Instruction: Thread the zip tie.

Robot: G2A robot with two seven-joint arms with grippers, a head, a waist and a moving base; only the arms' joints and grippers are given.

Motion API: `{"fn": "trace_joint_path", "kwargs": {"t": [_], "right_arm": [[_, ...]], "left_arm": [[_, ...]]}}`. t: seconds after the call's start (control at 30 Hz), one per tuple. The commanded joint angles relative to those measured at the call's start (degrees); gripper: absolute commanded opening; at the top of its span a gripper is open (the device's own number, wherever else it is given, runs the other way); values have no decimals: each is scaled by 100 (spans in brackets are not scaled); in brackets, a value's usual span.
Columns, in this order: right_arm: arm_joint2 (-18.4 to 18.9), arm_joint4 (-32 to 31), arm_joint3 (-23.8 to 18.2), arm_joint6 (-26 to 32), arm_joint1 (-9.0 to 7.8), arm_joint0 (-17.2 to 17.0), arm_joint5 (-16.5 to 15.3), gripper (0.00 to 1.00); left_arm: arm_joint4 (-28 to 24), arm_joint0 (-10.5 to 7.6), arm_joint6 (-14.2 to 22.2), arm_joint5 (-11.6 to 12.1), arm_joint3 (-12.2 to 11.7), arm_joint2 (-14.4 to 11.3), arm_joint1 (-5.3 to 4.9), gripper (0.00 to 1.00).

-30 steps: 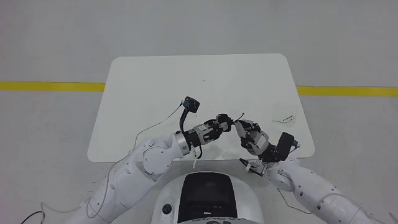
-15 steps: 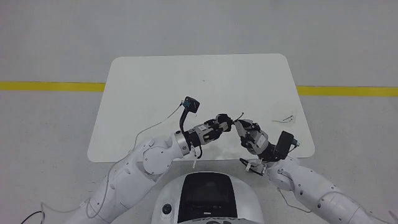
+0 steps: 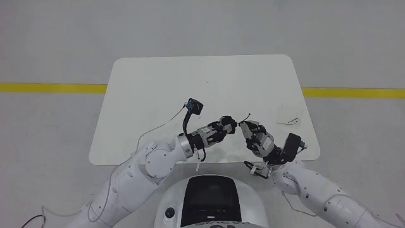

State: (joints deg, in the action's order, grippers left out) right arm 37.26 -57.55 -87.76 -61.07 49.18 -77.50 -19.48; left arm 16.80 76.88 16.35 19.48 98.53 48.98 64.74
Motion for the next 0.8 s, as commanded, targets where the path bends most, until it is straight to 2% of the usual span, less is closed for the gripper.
{"fn": "trace_joint_path", "kwargs": {"t": [0.0,0.43,0.77], "right_arm": [[-18,6,11,11,-7,14,0,0],[-96,96,95,71,-13,101,0,0],[-52,64,105,-116,-13,86,0,0]], "left_arm": [[0,0,0,0,0,0,0,0],[0,0,0,0,0,0,0,0],[0,0,0,0,0,0,0,0]]}}
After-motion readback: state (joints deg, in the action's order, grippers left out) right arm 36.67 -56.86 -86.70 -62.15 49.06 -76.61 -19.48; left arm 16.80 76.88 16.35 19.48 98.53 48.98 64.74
